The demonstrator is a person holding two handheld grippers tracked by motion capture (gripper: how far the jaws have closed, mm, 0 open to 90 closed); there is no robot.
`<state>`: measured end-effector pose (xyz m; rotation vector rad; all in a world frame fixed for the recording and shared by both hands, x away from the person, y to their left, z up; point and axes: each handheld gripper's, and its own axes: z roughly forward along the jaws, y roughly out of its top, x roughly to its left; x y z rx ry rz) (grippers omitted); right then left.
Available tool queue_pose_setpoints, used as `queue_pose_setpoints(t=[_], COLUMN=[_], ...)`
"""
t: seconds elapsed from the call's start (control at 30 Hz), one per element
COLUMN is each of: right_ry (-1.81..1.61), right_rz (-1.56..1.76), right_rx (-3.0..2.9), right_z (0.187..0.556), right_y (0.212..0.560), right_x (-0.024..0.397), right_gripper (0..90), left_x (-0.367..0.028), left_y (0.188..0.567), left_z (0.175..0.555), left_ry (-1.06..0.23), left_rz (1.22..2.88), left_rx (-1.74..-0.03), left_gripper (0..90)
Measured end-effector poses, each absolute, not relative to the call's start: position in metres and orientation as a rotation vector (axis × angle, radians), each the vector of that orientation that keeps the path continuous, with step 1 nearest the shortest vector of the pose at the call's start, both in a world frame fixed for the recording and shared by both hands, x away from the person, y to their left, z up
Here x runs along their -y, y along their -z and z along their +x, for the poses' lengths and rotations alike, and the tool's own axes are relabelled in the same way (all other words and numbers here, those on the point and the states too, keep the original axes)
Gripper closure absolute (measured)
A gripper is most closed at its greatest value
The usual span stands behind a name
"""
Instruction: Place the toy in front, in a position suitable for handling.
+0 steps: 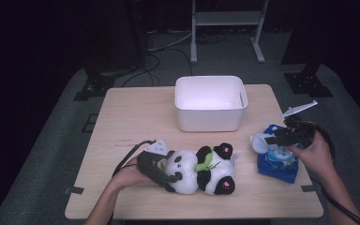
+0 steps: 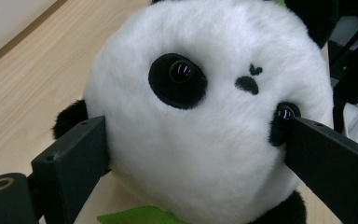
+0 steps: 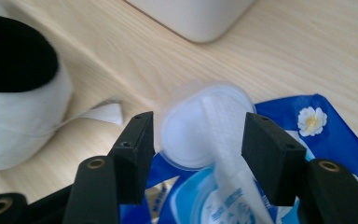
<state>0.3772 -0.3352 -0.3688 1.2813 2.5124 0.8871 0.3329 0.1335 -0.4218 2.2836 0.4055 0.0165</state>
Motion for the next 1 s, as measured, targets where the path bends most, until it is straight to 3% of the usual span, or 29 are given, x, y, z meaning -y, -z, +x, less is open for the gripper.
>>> queue_pose_setpoints(t=[0.17, 0.3, 0.33, 0.47, 0.5, 0.53, 0.57, 0.8, 1.0], right_ry=[-0.836, -0.777, -0.737, -0.673, -0.673, -0.664, -0.662, -0.691, -0.843], right_rz=[1.335, 1.364, 1.375, 1.368, 1.368, 1.374, 1.377, 1.375, 1.314], right_rx=[-2.523, -2.528, -2.531, -2.531, -2.531, -2.541, -2.548, -2.555, -2.545], right_z=[0.389, 0.394, 0.396, 0.398, 0.398, 0.398, 0.398, 0.394, 0.384], right_y=[0.385, 0.400, 0.405, 0.406, 0.406, 0.405, 0.404, 0.392, 0.356], right_x=[0.340, 0.340, 0.338, 0.334, 0.334, 0.334, 0.334, 0.331, 0.324], right_gripper=[43.2, 48.9, 56.7, 75.1, 75.1, 84.3, 87.3, 88.5, 88.4], left_x=[-0.135, -0.135, -0.135, -0.135, -0.135, -0.135, -0.135, -0.136, -0.137], left_y=[0.423, 0.423, 0.424, 0.424, 0.424, 0.424, 0.424, 0.425, 0.425], left_z=[0.334, 0.333, 0.333, 0.333, 0.333, 0.333, 0.333, 0.333, 0.333], left_ry=[-0.010, -0.013, -0.014, -0.015, -0.015, -0.019, -0.019, -0.015, -0.016], left_rz=[2.276, 2.269, 2.267, 2.266, 2.266, 2.267, 2.267, 2.261, 2.258], left_rx=[-0.405, -0.405, -0.403, -0.404, -0.404, -0.403, -0.403, -0.403, -0.403], left_gripper=[6.0, 5.9, 5.9, 5.9, 5.9, 5.9, 5.9, 5.9, 5.9])
